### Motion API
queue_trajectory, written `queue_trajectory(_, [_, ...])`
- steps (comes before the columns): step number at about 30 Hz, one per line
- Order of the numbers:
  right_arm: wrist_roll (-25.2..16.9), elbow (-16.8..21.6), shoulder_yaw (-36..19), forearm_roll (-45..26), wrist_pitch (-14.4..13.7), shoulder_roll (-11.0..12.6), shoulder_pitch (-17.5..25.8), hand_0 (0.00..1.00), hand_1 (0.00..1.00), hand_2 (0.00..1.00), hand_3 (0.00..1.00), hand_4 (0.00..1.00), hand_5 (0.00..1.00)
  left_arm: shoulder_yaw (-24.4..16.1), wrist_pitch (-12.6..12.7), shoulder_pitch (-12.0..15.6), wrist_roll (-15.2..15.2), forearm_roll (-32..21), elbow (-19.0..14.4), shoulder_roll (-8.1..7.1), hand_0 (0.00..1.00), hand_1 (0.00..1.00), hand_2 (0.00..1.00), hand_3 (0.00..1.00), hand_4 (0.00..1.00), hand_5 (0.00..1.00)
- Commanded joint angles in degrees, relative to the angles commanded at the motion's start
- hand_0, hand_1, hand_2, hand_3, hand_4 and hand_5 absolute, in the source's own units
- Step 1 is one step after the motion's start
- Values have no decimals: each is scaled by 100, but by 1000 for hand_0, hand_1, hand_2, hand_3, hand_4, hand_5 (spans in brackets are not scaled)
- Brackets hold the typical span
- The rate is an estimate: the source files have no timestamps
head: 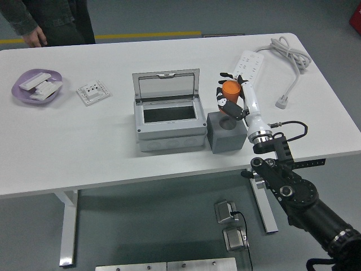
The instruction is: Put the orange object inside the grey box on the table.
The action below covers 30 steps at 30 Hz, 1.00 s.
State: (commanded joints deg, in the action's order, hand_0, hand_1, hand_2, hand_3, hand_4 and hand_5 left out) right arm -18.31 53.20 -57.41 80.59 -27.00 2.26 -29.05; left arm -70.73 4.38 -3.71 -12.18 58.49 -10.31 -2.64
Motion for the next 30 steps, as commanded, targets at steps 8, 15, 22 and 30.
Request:
queue_trajectory(8, [1035, 482, 642, 1566, -5, -84, -549, 273, 388, 580, 576, 2, 2, -74, 13, -8, 12, 34, 0, -37, 628, 562, 531, 595, 456, 155])
queue_trajectory(15, [1850, 320, 1377, 2811, 352, -226, -971, 31, 212, 579, 556, 2, 2, -125, 24, -35, 19, 75, 0, -67, 628, 563, 533, 596, 457, 159])
queue_trajectory(22, [1878, -245, 1794, 3146, 401, -226, -1233, 2, 189, 581, 548, 2, 2, -140, 29, -63, -2, 107, 0, -72, 628, 564, 533, 596, 462, 164])
queue_trajectory(30, [1702, -699, 2095, 2962, 316, -226, -1485, 8, 190, 585, 556, 2, 2, -145, 28, -110, -27, 166, 0, -101, 628, 567, 536, 597, 464, 181])
